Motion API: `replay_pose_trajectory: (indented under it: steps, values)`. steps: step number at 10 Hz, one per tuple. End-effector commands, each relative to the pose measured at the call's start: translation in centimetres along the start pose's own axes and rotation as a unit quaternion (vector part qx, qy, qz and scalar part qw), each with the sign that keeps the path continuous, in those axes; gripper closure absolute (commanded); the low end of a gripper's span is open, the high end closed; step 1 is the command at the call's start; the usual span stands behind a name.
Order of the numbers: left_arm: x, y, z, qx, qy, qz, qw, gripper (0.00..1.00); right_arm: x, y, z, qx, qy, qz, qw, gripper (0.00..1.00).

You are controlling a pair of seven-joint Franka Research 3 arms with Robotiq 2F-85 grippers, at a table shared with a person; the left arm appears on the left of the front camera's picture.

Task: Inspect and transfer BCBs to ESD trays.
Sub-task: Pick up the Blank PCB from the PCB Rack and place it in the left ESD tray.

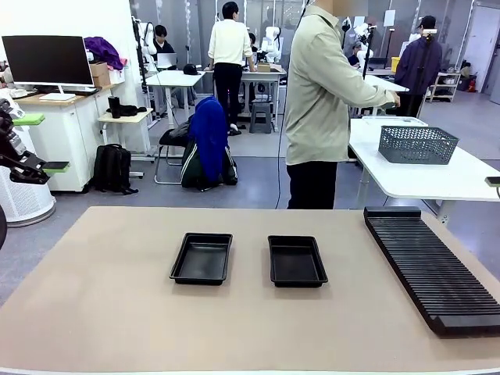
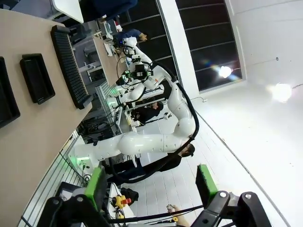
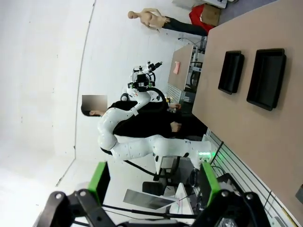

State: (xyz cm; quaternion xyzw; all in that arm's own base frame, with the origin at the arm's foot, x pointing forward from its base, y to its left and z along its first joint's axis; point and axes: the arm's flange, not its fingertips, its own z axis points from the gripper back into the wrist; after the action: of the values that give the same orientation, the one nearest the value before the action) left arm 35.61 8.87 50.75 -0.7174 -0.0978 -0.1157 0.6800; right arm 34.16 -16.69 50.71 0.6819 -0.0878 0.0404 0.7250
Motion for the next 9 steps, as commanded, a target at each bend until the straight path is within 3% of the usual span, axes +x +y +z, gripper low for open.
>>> replay_pose_trajectory:
  steps: [1,9]
  values:
    - [-0.3,0.0,0.7,0.001,0.009,-0.016,1.000,0.00,0.0,-0.7,1.1,0.005,0.008,0.008,1.000,0.00]
    - [-0.3,0.0,-0.9,0.038,-0.025,0.019,0.999,0.00,-0.2,-1.4,-1.1,-0.028,-0.020,-0.011,0.999,0.00]
